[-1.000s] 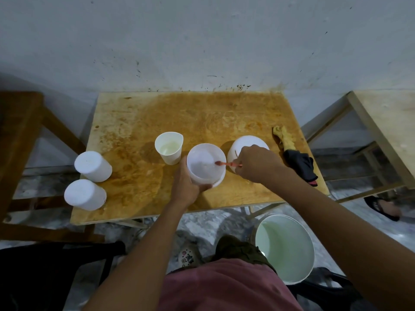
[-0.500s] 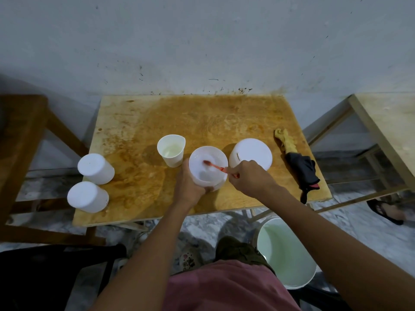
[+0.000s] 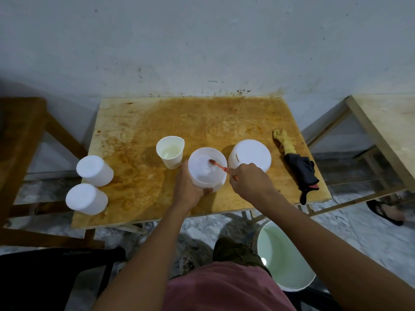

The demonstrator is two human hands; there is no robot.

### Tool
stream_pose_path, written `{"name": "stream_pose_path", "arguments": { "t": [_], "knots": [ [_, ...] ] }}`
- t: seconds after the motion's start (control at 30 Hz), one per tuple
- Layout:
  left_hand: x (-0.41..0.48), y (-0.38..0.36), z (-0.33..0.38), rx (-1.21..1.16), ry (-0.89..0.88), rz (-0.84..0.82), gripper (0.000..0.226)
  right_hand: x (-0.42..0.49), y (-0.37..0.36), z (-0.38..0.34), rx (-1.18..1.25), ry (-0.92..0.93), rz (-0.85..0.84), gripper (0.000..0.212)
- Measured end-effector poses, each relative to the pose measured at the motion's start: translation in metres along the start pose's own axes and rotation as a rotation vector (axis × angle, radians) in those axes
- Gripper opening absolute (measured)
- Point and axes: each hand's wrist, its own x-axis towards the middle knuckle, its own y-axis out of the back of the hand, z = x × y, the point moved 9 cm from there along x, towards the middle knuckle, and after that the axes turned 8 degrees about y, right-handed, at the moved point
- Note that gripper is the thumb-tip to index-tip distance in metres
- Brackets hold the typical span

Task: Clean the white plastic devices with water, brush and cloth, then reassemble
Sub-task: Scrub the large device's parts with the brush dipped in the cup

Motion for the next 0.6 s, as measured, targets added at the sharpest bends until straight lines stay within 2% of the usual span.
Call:
{"name": "stream_pose_path", "arguments": {
  "t": [0.13, 0.23, 0.33, 0.47, 0.53, 0.6],
  "knots": [
    [0.000, -0.003, 0.000, -0.005, 0.039, -0.021, 0.104, 0.004, -0.004, -0.026, 0.104, 0.105, -0.083, 0.036],
    [-0.001, -0.002, -0.001, 0.010, 0.042, -0.019, 0.108, 0.016, -0.002, -0.030, -0.130, 0.137, -0.055, 0.039],
    [-0.001, -0.002, -0.003, 0.026, 0.054, -0.015, 0.111, 0.024, 0.014, -0.017, -0.291, 0.059, -0.050, 0.039],
    [0.004, -0.002, -0.011, 0.045, 0.100, -0.041, 0.107, 0.017, 0.044, -0.007, -0.346, -0.008, -0.183, 0.028],
    [0.005, -0.004, -0.014, 0.090, 0.103, -0.054, 0.105, 0.013, 0.047, -0.010, -0.253, 0.013, -0.300, 0.027],
    [0.003, -0.003, -0.012, 0.074, 0.090, -0.036, 0.108, 0.012, 0.042, -0.013, -0.142, 0.050, -0.413, 0.017]
  ]
}}
